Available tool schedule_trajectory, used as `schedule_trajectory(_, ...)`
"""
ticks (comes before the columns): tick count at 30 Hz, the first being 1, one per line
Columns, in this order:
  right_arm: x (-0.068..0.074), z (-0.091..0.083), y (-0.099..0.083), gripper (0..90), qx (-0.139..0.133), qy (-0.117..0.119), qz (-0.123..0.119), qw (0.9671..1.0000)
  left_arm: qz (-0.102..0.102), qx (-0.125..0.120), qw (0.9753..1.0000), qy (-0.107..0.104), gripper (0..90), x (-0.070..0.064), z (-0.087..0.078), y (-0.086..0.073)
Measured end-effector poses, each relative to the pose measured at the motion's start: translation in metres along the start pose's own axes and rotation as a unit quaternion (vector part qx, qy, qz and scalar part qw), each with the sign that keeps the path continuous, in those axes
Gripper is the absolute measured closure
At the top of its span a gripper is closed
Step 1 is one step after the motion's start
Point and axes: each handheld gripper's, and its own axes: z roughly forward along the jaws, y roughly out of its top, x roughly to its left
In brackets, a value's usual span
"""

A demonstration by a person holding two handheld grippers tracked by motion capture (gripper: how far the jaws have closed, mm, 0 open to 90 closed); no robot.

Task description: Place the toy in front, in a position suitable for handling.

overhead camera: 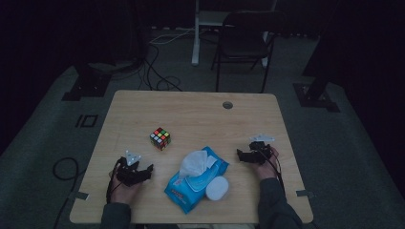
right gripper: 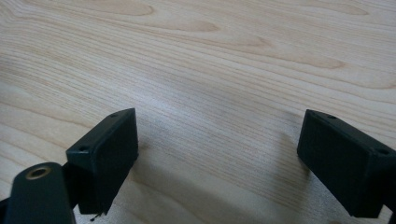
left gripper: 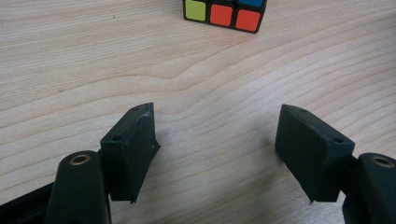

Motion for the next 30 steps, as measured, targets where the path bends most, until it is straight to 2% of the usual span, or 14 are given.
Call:
schedule_trajectory(10,0.0,0.0,0.0,13.7,-0.001,-0.004,0.004,1.0,0.006,0.002,1.0,-0.007,26.2,-0.001,0.0,0.0)
schedule_trajectory(14,0.0,0.0,0.0,13.7,-0.001,-0.004,0.004,1.0,0.001,0.003,0.9999,-0.013,27.5,0.0,-0.001,0.0)
schedule_trajectory(16,0.0,0.0,0.0,13.7,-0.001,-0.004,0.004,1.0,-0.001,0.003,0.9999,-0.017,30.9,0.0,-0.002,0.0)
schedule_trajectory(22,0.0,0.0,0.0,13.7,-0.001,-0.004,0.004,1.0,-0.004,0.0,0.9997,-0.022,30.9,0.001,-0.004,0.003)
schedule_trajectory(30,0.0,0.0,0.0,13.7,-0.001,-0.004,0.004,1.0,0.016,-0.019,0.999,-0.037,30.6,-0.011,-0.02,0.008)
